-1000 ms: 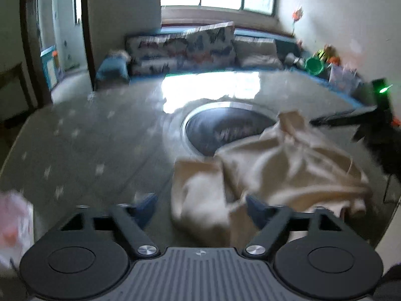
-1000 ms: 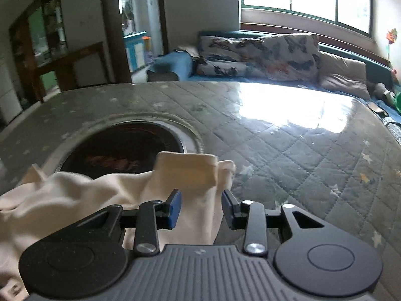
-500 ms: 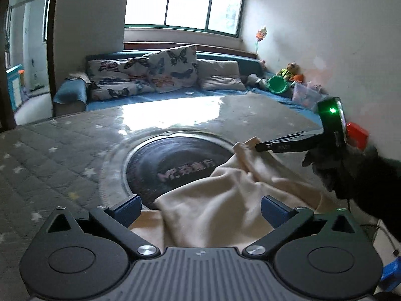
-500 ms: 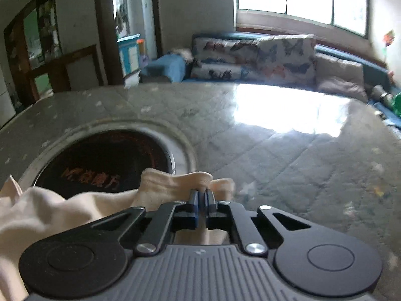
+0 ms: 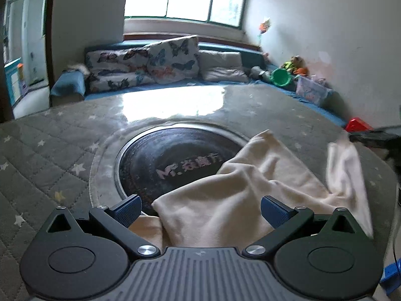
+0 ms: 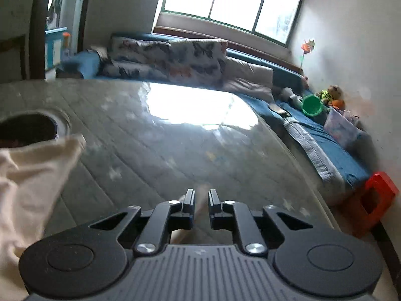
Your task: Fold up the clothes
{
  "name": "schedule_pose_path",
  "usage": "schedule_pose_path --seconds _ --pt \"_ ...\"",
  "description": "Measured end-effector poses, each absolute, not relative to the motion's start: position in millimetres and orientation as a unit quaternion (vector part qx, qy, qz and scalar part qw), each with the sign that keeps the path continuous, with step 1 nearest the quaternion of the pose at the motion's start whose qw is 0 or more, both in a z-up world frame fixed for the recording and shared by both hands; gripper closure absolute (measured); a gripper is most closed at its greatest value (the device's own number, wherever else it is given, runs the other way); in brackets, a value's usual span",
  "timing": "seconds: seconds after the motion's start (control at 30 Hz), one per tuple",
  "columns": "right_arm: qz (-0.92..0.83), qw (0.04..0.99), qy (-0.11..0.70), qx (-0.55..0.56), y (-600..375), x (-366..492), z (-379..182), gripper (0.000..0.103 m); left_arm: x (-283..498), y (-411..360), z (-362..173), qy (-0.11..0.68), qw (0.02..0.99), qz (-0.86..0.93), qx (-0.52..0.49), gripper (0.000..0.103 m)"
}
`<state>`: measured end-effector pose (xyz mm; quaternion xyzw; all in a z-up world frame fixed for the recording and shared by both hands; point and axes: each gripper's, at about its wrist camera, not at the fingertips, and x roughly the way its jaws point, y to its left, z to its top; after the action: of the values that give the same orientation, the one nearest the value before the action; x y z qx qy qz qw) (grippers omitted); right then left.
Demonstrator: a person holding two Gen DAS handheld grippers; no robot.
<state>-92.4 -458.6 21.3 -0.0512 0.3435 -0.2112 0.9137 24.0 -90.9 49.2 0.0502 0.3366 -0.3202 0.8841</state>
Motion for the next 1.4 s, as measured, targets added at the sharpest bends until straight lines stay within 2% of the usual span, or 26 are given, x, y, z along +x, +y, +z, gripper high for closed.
schedule_pose_path --seconds 0.17,0.23,0.3,0.37,0.47,0.53,0.57,0.6,0.77,0.97,1.03,1.2,1.27,1.4 --pt "-0.167 0.930 0.324 -0.050 -433.2 -88.3 26.4 0.079 46.0 -97.0 37.1 0.360 0.882 -0.301 0.040 0.002" --pt "-0.124 0.937 0.324 -0.046 -418.4 -78.4 28.6 0.071 52.5 -101.1 32.8 0.368 0.879 -0.300 0.039 0.006" --pt "-0.085 0.941 0.325 -0.044 -402.4 -64.4 29.7 0.070 59.2 -104.9 27.7 0.380 0.875 -0.298 0.035 0.015" --pt "-0.053 0.943 0.327 -0.042 -388.0 -53.3 28.3 0.070 65.1 -107.1 22.4 0.394 0.870 -0.296 0.028 0.019" --pt "-0.020 0.942 0.332 -0.039 -368.9 -41.4 26.1 0.070 70.0 -107.8 16.9 0.405 0.867 -0.289 0.018 0.034" --pt "-0.004 0.942 0.334 -0.037 -358.5 -38.2 25.5 0.070 71.5 -106.3 16.7 0.404 0.866 -0.293 0.005 0.052" --pt "0.001 0.942 0.335 -0.034 -356.3 -37.1 24.9 0.070 72.8 -105.3 16.8 0.409 0.862 -0.299 -0.005 0.069" --pt "0.006 0.941 0.337 -0.030 -354.3 -36.5 24.5 0.070 73.3 -104.4 17.1 0.412 0.859 -0.304 -0.016 0.080" --pt "0.020 0.938 0.346 -0.024 -346.1 -41.3 21.7 0.070 45.7 -106.6 35.8 0.362 0.865 -0.347 -0.015 0.082" --pt "0.016 0.941 0.338 -0.003 -355.4 -45.0 31.1 0.070 -23.8 -126.6 57.0 0.287 0.830 -0.477 0.039 0.082" --pt "0.027 0.941 0.336 0.006 -355.4 -46.1 34.4 0.070 -42.7 -135.9 54.6 0.283 0.810 -0.509 0.066 0.082" --pt "0.090 0.935 0.343 0.033 -341.0 -45.2 36.3 0.070 -64.7 -147.4 41.8 0.299 0.782 -0.538 0.100 0.069" --pt "0.118 0.929 0.349 0.030 -331.5 -44.0 34.5 0.070 -68.3 -146.8 41.1 0.302 0.775 -0.545 0.100 0.069" --pt "0.151 0.916 0.371 0.005 -312.0 -41.3 25.3 0.070 -74.3 -138.9 46.7 0.297 0.770 -0.555 0.106 0.059"
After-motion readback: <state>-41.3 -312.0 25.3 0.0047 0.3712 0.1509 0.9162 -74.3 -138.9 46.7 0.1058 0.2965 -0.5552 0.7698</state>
